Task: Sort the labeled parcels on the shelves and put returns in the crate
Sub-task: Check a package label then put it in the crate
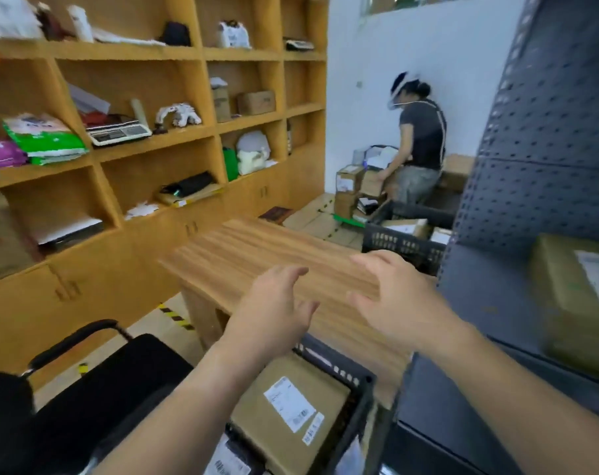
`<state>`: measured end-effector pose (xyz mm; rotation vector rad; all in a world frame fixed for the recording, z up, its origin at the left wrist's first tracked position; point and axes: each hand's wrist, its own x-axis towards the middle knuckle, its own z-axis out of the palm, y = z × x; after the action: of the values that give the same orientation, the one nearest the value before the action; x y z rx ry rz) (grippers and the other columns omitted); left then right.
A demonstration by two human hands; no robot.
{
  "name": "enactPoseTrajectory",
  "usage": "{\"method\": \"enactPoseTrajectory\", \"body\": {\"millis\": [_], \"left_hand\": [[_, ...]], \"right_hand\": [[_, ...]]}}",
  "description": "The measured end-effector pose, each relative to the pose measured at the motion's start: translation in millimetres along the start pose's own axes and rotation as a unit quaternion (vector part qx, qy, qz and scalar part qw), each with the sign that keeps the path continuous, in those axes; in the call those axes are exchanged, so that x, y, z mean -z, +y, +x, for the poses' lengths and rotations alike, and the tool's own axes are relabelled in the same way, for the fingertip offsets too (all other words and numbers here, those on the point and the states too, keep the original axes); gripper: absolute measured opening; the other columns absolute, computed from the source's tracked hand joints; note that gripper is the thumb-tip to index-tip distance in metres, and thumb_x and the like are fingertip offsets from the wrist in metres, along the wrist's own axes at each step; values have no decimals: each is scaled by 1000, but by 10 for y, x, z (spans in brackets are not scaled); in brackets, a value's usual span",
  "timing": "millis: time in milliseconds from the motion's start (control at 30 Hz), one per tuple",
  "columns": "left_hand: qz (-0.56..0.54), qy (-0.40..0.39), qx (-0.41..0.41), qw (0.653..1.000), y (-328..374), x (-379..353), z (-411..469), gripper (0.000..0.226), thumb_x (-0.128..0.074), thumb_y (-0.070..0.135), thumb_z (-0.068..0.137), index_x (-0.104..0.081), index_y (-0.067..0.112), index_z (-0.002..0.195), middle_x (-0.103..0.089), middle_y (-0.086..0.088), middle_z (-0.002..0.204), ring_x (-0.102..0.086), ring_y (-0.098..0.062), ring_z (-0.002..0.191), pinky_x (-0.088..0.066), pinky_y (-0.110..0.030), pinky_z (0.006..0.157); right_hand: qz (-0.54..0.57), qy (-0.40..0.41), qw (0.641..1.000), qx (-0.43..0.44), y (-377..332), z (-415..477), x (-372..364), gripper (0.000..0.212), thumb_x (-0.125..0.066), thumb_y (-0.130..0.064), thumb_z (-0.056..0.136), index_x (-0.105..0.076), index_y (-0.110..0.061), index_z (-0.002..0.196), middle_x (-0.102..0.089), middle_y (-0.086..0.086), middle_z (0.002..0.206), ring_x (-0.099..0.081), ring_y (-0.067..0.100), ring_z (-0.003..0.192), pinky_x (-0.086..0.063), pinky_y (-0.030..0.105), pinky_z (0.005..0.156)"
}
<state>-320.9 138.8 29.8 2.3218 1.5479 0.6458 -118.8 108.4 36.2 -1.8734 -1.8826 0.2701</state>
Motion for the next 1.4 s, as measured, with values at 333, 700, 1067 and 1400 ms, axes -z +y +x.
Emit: {"method": "enactPoseTrajectory", "body": {"millis": [333,700,1067,1400], "left_hand": [[-48,-99,-292,950,2371,-685,-149,56,-64,39,97,-46,27,149,-49,5,148,-43,-19,139,-36,-32,112],[-184,-221,-537,793,5332,-1617,-1818,53,-64,41,97,-47,31,146,-47,11,147,-43,-14,137,-40,-38,113],[-246,-289,-664,644,7253,-2115,-3927,52,-64,42,95,-49,34,144,-50,13,144,-50,-13,131,-46,-43,109],[-231,-330,-728,555,8528,-2695,-4851,55,-62,44,98,-43,37,149,-43,17,152,-44,-10,139,-44,-43,113]], "right_hand": [[-82,175,950,-247,1193,-2039,1443,62,-65,-43,95,-42,-35,153,-40,-8,154,-41,19,141,-36,37,118],[-191,307,790,-495,1865,-5170,2714,64,-65,-45,93,-42,-35,152,-45,-7,153,-46,18,139,-42,41,115],[-227,370,630,-643,1843,-7628,3316,63,-65,-42,95,-41,-37,153,-43,-12,154,-45,14,139,-41,35,114],[-209,408,540,-706,2381,-8758,3622,66,-65,-44,95,-37,-39,154,-38,-16,156,-44,9,138,-42,31,112]]}}
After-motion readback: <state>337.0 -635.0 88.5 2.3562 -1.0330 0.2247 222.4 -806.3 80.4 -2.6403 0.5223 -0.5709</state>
